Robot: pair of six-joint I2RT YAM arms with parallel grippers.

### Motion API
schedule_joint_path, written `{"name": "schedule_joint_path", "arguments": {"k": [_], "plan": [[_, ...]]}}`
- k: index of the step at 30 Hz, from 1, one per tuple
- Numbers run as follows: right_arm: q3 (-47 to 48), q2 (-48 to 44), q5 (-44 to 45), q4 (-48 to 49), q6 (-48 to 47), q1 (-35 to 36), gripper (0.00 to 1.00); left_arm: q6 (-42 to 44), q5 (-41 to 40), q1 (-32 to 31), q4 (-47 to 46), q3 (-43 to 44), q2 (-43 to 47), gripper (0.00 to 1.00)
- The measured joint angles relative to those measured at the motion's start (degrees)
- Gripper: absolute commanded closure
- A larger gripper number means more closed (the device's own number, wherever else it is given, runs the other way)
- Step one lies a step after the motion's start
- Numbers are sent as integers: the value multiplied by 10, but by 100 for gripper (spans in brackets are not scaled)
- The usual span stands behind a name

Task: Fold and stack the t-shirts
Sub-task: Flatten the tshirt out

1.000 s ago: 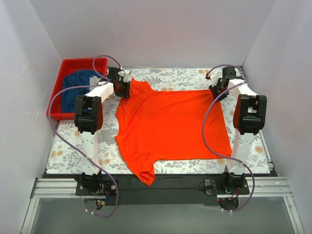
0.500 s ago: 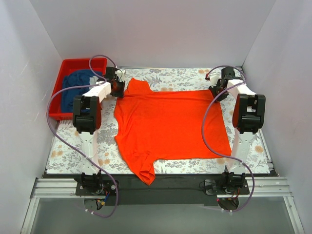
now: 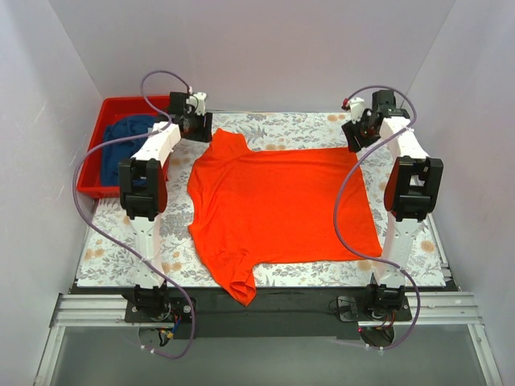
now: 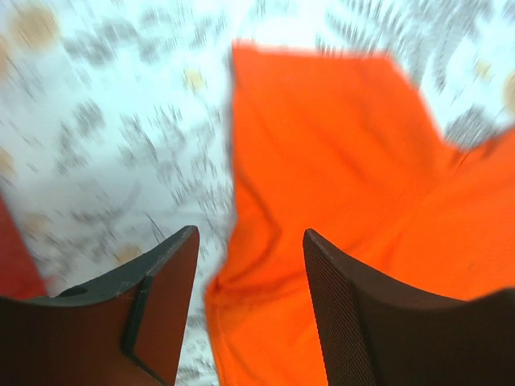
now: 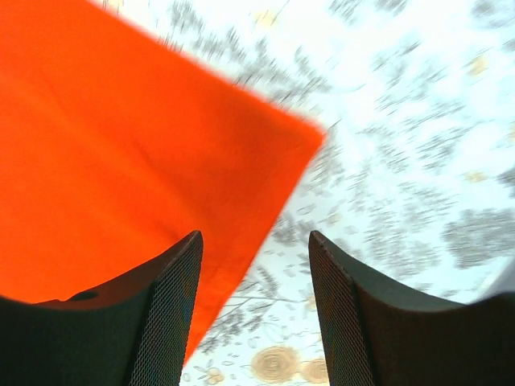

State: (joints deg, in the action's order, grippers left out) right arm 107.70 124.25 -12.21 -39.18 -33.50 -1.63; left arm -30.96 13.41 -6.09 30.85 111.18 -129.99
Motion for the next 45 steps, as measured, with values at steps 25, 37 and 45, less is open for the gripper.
{"name": "schedule_joint_path", "arguments": {"k": [25,37,45], "plan": [[137,149,5,-6,-24,0,36,-35,11,0,-64,117,-148,44],[155,159,7,2,-31,0,27,-17,12,-7,-72,147,-170,44],[155,159,1,3,-50,0,30,-3,8,-33,-94,152,-179,47]]}}
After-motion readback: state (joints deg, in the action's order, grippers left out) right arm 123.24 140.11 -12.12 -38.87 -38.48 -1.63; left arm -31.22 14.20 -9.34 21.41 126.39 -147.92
